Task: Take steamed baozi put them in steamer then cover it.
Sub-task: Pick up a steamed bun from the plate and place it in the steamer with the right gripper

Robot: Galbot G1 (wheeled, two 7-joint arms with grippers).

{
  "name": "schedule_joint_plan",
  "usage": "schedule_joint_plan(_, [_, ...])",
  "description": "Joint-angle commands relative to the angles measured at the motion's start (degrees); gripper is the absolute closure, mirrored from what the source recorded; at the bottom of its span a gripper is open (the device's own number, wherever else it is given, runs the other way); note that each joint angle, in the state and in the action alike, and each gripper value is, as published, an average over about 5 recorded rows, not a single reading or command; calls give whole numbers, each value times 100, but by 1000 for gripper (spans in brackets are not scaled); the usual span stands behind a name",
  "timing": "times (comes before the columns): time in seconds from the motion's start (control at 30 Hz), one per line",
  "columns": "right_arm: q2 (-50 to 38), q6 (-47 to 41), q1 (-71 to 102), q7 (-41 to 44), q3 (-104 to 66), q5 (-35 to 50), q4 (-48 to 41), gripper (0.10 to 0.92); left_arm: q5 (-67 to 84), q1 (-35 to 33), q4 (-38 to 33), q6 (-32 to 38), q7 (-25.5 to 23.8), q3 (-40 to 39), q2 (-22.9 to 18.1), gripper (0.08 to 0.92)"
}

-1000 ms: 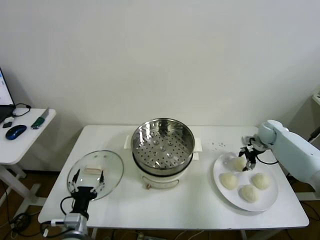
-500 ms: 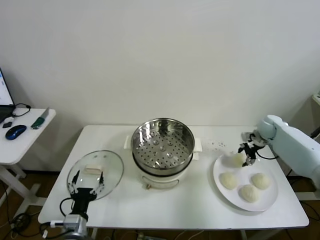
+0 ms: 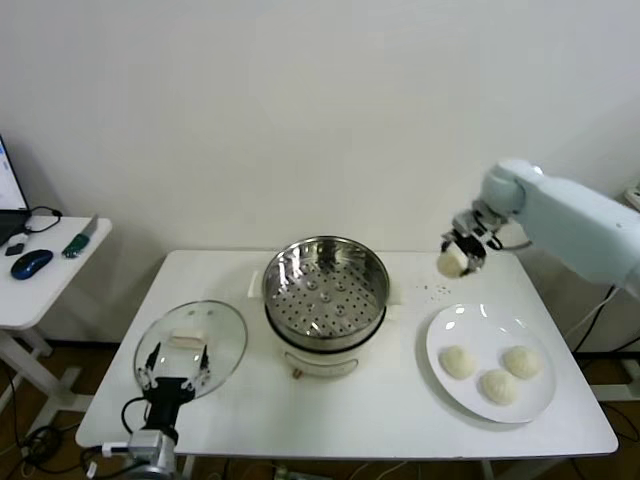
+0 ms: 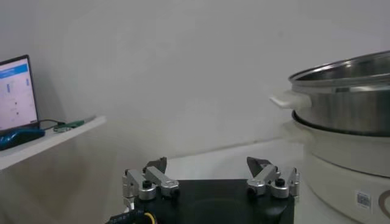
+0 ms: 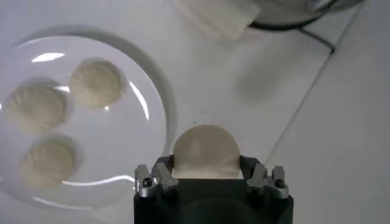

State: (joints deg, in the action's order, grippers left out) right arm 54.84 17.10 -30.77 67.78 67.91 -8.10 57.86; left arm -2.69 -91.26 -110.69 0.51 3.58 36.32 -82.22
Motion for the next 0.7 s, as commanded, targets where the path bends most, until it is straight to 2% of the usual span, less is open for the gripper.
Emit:
schedule_joint_plan(0.03, [1184,1216,-809,-54,502,-857,278,321,66,-26,11,-73,32,-35,35,177])
schedule_joint_plan(0.37, [2510,1559,-374,-162,232,-1029,-406,313,101,-34,1,-136,46,-84,118,177])
schedule_joint_plan(0.7, [3108,1612,52,-189,345,-979,-892,313,158,-90,-55,-156,40,-70,184,177])
